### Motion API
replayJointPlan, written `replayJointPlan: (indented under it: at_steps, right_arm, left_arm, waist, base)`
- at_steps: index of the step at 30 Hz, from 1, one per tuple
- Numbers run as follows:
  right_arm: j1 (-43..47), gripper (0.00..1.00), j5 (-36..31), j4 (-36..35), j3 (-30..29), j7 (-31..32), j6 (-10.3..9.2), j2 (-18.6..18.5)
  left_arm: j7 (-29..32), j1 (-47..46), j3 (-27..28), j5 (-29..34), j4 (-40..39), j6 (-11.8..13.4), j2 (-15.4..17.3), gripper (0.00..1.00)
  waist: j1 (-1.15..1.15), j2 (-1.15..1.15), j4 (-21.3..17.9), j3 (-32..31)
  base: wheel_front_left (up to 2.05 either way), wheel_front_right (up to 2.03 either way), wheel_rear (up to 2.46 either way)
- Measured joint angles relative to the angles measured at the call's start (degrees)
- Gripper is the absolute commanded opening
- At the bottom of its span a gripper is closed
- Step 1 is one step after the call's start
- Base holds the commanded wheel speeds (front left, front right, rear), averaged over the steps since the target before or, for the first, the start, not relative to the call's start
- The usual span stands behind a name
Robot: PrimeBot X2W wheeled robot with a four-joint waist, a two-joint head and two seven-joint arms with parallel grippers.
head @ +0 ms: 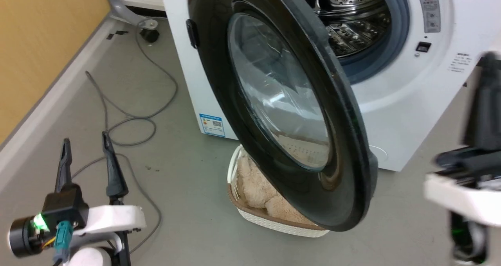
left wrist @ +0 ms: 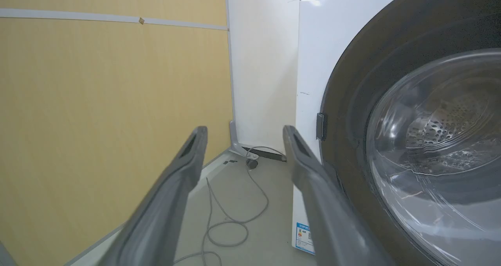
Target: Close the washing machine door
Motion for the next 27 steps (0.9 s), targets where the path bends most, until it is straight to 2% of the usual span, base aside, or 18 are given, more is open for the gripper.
replayJointPlan:
  at_steps: [6,11,15,21,22,27]
  right_arm:
    - [0.05,0.0,-3.38,-2.12,11.32,0.0,0.01,-0.35]
    - [1.1,0.0,-4.72,-1.48,19.94,0.0,0.01,-4.47]
    - [3.97,0.0,-4.89,1.44,24.6,0.01,0.01,-6.99]
    - [7.72,0.0,-6.83,7.56,27.81,0.01,0.01,-10.46]
    - [9.03,0.0,-8.11,10.59,28.29,0.01,0.01,-11.82]
    - [9.77,0.0,-8.39,14.48,27.16,0.01,0.02,-12.38]
  left_arm:
    - [0.0,2.13,2.85,2.03,-0.04,-3.23,-2.83,1.0]
    - [0.01,3.18,4.82,3.96,0.14,-5.24,-4.67,1.0]
    - [0.0,3.77,5.88,5.13,0.37,-6.88,-6.0,1.0]
    - [0.0,3.8,7.12,6.77,0.6,-8.79,-7.83,1.0]
    - [0.0,3.8,7.73,7.36,0.73,-9.64,-8.29,1.0]
    - [0.0,3.8,8.56,8.34,0.81,-10.95,-9.24,1.0]
  waist:
    - [0.0,0.0,0.79,-0.4]
    - [0.0,0.0,0.71,-1.16]
    - [0.0,0.0,0.08,-1.56]
    - [0.0,0.0,-0.69,-1.64]
    - [0.0,0.0,-0.95,-1.49]
    - [0.0,0.0,-1.35,-0.97]
  base:
    - [0.0,0.0,0.0]
    - [0.0,0.0,0.0]
    - [0.0,0.0,0.0]
    - [0.0,0.0,0.0]
    - [0.0,0.0,0.0]
    - [0.0,0.0,0.0]
